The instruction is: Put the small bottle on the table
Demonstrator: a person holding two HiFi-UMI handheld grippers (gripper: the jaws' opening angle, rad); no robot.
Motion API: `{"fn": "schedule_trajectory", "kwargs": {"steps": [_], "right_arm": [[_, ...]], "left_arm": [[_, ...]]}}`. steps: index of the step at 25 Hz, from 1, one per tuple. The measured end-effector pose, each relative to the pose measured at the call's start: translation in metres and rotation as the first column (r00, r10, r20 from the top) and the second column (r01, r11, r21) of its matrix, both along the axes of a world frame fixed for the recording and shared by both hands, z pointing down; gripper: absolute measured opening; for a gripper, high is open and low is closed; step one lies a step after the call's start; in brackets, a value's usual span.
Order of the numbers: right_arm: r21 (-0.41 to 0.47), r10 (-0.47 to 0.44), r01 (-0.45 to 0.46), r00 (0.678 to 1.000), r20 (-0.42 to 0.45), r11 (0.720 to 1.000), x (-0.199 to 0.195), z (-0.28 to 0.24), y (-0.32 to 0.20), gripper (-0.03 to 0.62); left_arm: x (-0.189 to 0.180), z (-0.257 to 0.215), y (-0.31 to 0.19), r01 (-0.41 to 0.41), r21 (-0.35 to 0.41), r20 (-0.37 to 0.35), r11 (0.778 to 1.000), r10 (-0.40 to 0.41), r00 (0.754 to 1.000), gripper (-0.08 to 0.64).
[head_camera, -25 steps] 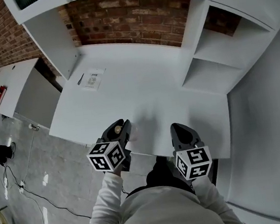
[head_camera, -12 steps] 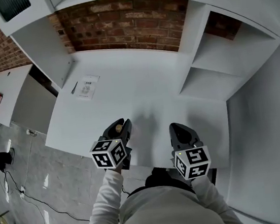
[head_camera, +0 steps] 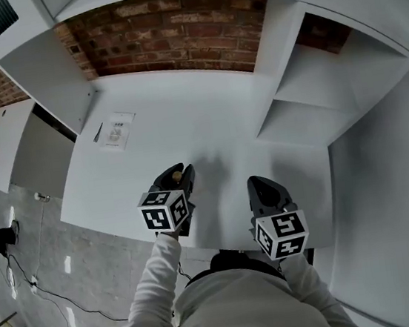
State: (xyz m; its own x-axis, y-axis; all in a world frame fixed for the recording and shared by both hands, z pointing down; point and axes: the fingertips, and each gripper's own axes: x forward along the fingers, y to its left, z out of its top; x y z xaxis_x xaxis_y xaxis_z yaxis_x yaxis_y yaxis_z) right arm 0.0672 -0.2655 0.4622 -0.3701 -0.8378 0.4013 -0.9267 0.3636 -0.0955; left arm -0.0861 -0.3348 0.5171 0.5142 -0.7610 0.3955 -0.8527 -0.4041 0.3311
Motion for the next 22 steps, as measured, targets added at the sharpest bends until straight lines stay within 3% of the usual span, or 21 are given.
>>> {"fn": "schedule_trajectory", "kwargs": {"steps": [10, 22], "right_arm": [[-0.024, 0.028, -0.028, 1.000, 0.009, 0.999, 0.014, 0.007, -0.014, 0.028], [-0.041, 0.047, -0.047, 0.999, 0.007, 0.998, 0.024, 0.012, -0.025, 0.028]], "left_arm": [[0.026, 0.021, -0.035, -0.070, 0.016, 0.145, 0.997, 0.067, 0.987, 0.115], [0.052, 0.025, -0.075, -0.116, 0.038, 0.201, 0.992, 0.106, 0.974, 0.115]]}}
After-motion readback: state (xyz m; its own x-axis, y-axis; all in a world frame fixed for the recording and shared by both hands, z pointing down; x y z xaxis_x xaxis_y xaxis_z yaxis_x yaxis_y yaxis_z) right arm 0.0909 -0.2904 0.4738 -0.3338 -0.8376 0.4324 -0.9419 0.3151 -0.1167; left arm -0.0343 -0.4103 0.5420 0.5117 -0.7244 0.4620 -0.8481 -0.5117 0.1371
